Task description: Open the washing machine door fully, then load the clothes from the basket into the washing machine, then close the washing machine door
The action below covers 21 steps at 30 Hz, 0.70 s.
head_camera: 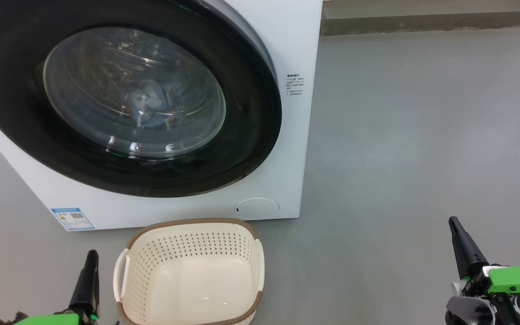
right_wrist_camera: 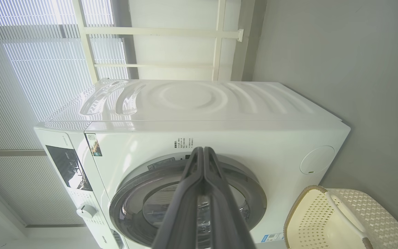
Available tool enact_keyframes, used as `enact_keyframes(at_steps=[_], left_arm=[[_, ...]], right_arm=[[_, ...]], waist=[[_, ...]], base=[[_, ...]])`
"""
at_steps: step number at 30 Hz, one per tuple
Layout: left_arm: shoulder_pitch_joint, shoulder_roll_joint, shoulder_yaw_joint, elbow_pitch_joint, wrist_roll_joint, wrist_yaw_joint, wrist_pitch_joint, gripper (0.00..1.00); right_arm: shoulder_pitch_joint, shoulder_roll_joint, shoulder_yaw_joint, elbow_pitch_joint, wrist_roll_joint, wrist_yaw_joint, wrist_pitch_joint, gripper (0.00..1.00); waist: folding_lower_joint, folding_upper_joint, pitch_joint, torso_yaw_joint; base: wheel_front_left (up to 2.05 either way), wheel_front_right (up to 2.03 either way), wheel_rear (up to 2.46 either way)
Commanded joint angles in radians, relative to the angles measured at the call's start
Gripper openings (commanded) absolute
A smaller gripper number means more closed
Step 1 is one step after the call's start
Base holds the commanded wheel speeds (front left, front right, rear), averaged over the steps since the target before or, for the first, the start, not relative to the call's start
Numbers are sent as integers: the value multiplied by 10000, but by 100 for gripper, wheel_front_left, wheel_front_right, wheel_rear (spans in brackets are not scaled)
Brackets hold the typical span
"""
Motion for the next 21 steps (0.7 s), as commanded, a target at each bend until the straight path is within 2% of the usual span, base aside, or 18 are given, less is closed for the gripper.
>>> enact_keyframes(at_steps=[1,21], left_arm=[[-368,89,322,-294,-77,7,74,0],[-368,89,322,-293,-77,7,74,0]], right_arm=[[-407,-98,180,-301,23,19,41,0],[-407,-98,180,-301,23,19,42,0]], waist=[[0,0,0,0],[0,0,0,0]], base=[[0,0,0],[0,0,0]])
